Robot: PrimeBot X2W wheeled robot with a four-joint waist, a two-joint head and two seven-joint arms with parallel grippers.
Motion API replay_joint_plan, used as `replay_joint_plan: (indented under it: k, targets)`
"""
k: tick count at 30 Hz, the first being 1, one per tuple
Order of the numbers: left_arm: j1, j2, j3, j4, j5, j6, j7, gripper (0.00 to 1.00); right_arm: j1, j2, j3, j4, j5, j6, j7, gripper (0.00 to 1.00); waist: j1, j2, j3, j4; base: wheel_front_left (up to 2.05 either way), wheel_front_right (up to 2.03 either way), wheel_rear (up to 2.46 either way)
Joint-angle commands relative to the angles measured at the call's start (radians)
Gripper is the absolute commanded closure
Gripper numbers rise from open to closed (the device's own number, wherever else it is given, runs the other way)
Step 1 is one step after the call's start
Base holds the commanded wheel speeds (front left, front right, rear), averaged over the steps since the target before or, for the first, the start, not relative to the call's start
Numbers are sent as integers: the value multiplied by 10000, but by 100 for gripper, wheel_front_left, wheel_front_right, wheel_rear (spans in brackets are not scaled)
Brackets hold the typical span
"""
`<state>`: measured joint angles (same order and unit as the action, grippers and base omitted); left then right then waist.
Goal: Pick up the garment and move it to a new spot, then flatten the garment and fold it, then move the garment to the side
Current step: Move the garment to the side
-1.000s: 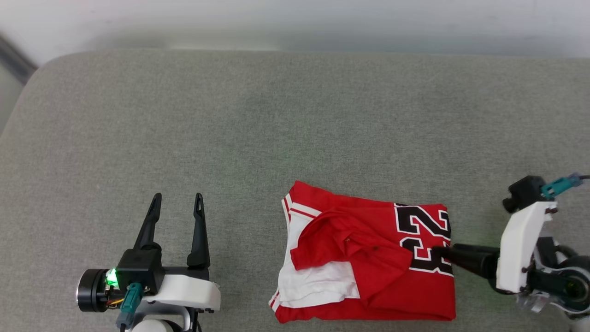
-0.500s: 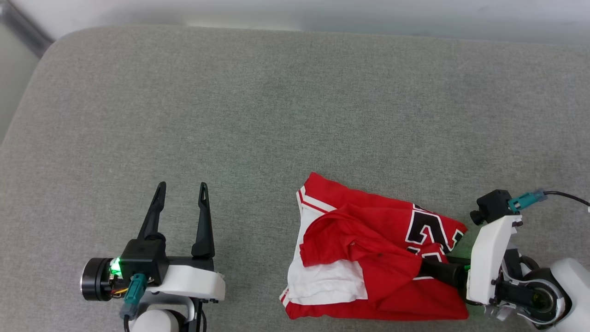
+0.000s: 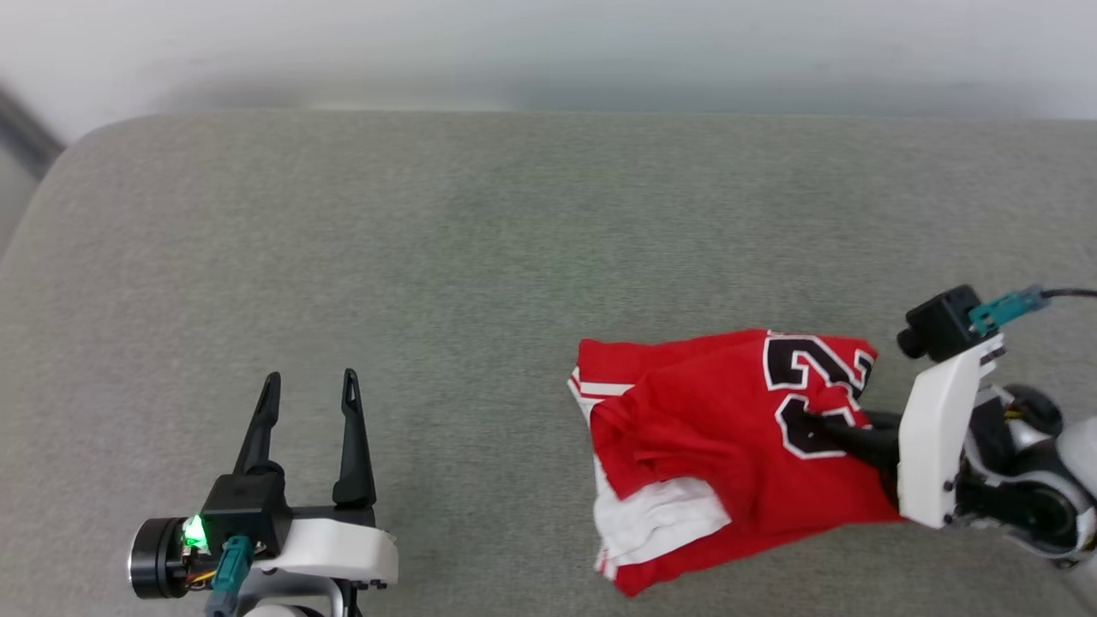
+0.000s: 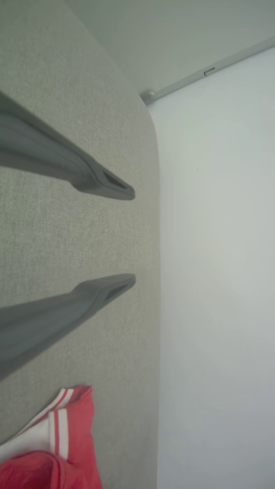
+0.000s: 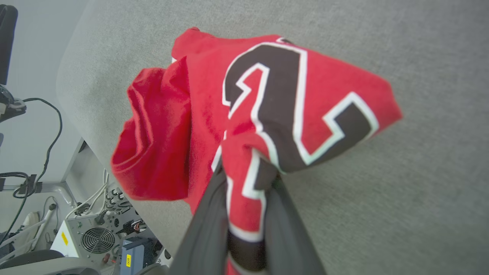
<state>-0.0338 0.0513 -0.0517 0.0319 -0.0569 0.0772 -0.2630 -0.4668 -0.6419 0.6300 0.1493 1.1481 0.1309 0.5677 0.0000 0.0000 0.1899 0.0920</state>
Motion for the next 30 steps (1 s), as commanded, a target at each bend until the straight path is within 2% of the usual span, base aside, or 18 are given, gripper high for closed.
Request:
replay_joint_plan:
  k: [1,9,15,18,23,29,30]
  targets:
    - [117,-12,113,-89,23,-9,-19,0,-387,-390,171,-334,-153,-4,-19,100,0,0,-154,-576,0,0,0]
    - [183,-12,416,-436,41,-3,-21,0,-1205,-1860,505,-1358,-601,-4,0,100,0,0,358,-2156,0,0,0]
    - [-191,13,485,-745,297,-62,-19,0,-1689,-2587,244,-954,-1002,-4,-434,100,0,0,1204,-2997,0,0,0]
    - [-405,74,490,-874,421,-107,-19,0,-1956,-3033,88,-396,-1578,-4,-807,100,0,0,1644,-3146,0,0,0]
    - [-734,227,444,-1092,551,-178,-19,0,-2409,-3353,-213,1108,-2365,-6,-1427,100,0,0,2326,-3178,0,0,0]
    - [-1063,374,382,-1369,637,-222,-21,0,-3077,-3292,-573,3060,-3207,-6,-1941,100,0,0,3117,-3057,0,0,0]
    - [-1258,458,326,-1477,694,-201,-21,0,-3441,-3121,-925,4031,-3428,-8,-2208,100,0,0,3461,-2932,0,0,0]
